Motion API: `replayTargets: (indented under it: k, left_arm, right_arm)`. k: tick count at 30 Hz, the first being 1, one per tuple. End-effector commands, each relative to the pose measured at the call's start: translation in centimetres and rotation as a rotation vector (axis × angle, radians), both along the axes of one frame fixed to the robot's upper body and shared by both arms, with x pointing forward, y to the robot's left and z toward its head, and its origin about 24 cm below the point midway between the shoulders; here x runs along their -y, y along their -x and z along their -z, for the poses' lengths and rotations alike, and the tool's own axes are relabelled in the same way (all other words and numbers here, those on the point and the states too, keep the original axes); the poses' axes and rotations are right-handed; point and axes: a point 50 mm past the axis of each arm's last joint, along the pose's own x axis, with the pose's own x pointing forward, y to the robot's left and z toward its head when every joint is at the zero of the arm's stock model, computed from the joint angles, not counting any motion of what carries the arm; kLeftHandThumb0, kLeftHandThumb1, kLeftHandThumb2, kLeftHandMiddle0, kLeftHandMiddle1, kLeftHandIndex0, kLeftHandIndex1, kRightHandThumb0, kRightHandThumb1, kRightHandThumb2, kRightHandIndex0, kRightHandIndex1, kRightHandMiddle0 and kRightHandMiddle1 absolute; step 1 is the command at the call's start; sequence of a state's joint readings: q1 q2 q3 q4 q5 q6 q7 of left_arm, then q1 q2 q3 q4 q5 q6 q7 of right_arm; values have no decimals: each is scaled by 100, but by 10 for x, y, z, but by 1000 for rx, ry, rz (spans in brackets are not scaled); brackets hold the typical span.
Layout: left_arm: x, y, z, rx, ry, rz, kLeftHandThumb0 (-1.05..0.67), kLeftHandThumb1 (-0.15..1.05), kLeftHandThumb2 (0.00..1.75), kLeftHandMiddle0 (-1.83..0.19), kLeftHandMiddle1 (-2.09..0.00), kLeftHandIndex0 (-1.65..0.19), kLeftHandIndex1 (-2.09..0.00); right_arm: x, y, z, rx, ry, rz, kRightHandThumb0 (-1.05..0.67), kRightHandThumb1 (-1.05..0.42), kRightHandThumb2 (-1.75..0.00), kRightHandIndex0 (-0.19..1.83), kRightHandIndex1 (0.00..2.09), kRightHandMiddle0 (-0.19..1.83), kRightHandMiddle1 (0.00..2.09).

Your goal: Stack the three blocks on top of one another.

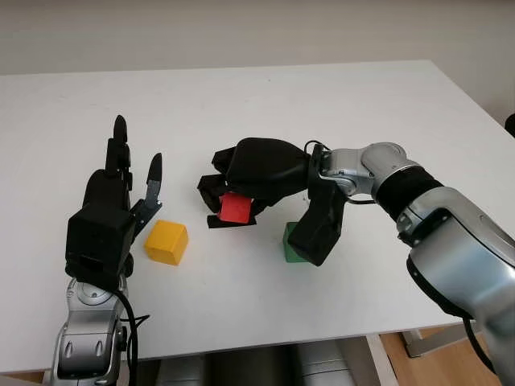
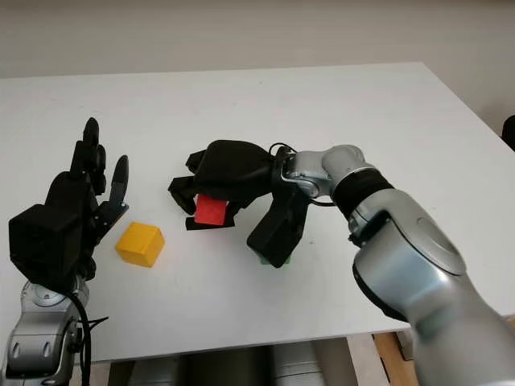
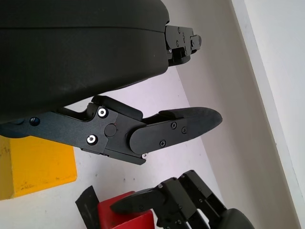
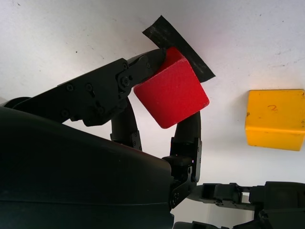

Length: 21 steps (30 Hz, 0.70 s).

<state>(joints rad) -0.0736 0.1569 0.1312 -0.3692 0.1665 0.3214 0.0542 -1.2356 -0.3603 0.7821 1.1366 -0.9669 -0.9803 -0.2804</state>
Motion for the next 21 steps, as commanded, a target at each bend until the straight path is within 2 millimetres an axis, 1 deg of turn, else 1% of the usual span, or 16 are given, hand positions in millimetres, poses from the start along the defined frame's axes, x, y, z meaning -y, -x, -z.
replayTargets:
  k: [1,4,6,8,10,11,13,19,21]
  left_arm:
    - [2,2,-2,17,-1,0,-58,105,59,7,-5,7,-6]
    - [2,3,-2,18,0,-2,-57,105,60,7,-5,7,-6]
    - [1,4,-2,17,5,-3,-56,105,60,7,-5,8,-5]
    - [1,4,-2,19,6,-5,-57,105,60,7,-5,8,-6]
    - [1,4,-3,19,2,-4,-57,105,59,7,-5,8,-6]
    - [1,4,-3,18,0,-4,-57,105,60,7,-5,8,-6]
    - [1,4,-2,16,-1,-3,-58,105,60,7,-5,7,-6]
    - [1,4,-2,14,2,-2,-58,105,59,7,-5,7,-6]
    - [1,4,-2,12,0,-4,-58,105,59,7,-5,7,-6]
  right_arm:
    - [-2,1,-3,-7,-22,-6,-12,-102,-6,30,186,29,180]
    - [-3,1,-2,-16,-24,-6,-12,-102,-6,31,187,30,178]
    - [-3,1,-1,-23,-28,-4,-12,-102,-6,31,182,33,175]
    - [-3,1,2,-22,-25,-1,-12,-102,-7,33,183,34,177]
    - [-3,1,3,-21,-23,0,-13,-102,-6,35,193,34,181]
    - [-3,1,4,-20,-16,2,-13,-102,-6,34,192,34,180]
    - [-2,1,5,-19,-3,7,-14,-102,-7,35,179,34,172]
    - [-1,0,8,-30,6,18,-12,-102,-6,39,169,38,162]
    - [-1,0,8,-50,9,20,-11,-101,-6,38,171,39,159]
